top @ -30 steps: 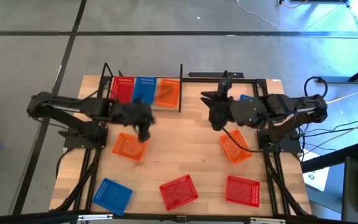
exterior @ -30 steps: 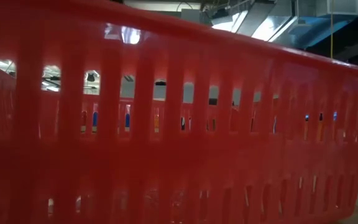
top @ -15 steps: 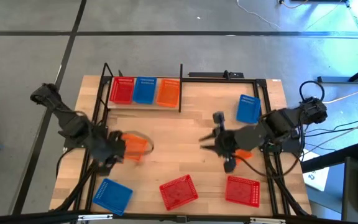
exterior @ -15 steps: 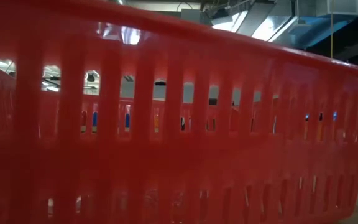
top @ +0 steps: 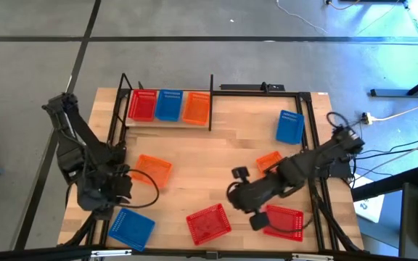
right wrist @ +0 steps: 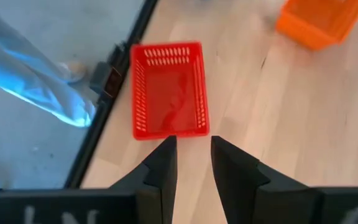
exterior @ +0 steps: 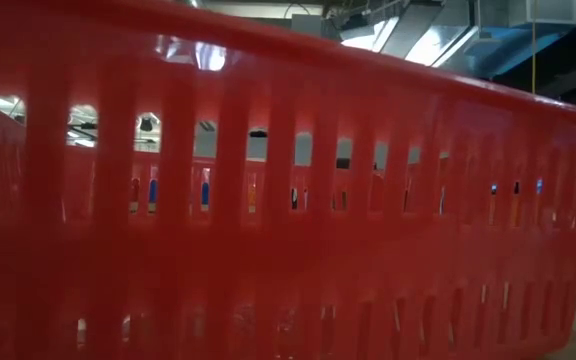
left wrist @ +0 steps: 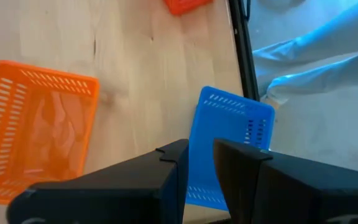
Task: Stack baskets on shelf by color
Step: Stack the left red bin on the red bin on the shelf
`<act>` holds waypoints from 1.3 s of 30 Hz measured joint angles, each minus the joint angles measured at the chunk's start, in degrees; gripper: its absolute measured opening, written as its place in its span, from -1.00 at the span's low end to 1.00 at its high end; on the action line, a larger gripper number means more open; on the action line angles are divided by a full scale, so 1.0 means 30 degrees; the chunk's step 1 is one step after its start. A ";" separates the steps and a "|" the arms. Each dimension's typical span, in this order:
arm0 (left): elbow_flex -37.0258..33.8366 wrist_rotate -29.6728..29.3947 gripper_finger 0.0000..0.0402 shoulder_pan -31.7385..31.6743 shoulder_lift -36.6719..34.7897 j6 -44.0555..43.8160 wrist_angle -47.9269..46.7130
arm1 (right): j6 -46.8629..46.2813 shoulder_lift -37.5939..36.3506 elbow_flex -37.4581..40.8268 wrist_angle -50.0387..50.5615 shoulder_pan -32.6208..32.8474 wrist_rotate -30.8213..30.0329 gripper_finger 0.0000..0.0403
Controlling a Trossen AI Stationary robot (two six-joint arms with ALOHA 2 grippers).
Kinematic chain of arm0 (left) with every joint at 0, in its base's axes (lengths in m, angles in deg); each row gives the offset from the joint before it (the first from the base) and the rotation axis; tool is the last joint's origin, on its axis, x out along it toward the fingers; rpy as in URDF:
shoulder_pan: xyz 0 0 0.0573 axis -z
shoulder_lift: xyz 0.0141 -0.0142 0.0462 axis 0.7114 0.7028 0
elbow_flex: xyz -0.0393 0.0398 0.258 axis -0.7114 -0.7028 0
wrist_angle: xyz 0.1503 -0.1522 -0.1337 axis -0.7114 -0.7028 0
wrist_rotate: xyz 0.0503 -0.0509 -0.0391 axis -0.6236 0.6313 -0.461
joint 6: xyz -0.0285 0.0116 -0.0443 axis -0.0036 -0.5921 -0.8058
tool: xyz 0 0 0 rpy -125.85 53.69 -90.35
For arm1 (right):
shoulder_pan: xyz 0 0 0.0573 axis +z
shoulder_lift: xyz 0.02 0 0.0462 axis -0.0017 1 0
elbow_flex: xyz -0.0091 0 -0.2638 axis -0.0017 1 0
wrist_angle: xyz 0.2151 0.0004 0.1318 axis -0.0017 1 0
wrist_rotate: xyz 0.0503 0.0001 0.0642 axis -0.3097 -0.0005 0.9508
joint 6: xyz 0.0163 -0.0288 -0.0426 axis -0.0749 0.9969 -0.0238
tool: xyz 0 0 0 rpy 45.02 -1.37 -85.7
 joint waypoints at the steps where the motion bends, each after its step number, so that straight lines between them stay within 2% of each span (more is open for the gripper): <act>1: 0.0000 -0.0266 -0.67 0.0157 0.0000 -0.0029 -0.0004 | 0.0002 0.0352 0.0000 -0.0004 -0.0151 0.0002 -0.51; 4: 0.0000 -0.0919 -0.67 0.0447 0.0000 -0.0044 0.0000 | 0.0162 0.1481 0.0000 -0.0022 -0.0664 0.0256 -0.51; 10: 0.0000 -0.1209 -0.67 0.0507 0.0000 -0.0037 -0.0061 | 0.2573 0.3749 0.0000 -0.0119 -0.1544 0.0498 -0.51; 16: 0.0000 -0.1269 -0.67 0.0507 0.0007 -0.0044 -0.0194 | 0.3911 0.5634 0.0000 -0.1543 -0.2283 0.3257 -0.51; 21: 0.0000 -0.1712 -0.67 0.0493 0.0014 -0.0050 -0.0197 | 0.4796 0.6810 0.0000 -0.2884 -0.2651 0.3497 -0.51; 25: 0.0000 -0.1763 -0.67 0.0492 0.0015 -0.0058 -0.0204 | 0.4589 0.7751 0.0000 -0.3445 -0.2928 0.4438 -0.51; 39: 0.0000 -0.1840 -0.67 0.0492 0.0015 -0.0066 -0.0197 | 0.5067 0.8494 0.0007 -0.3541 -0.3138 0.4458 -0.51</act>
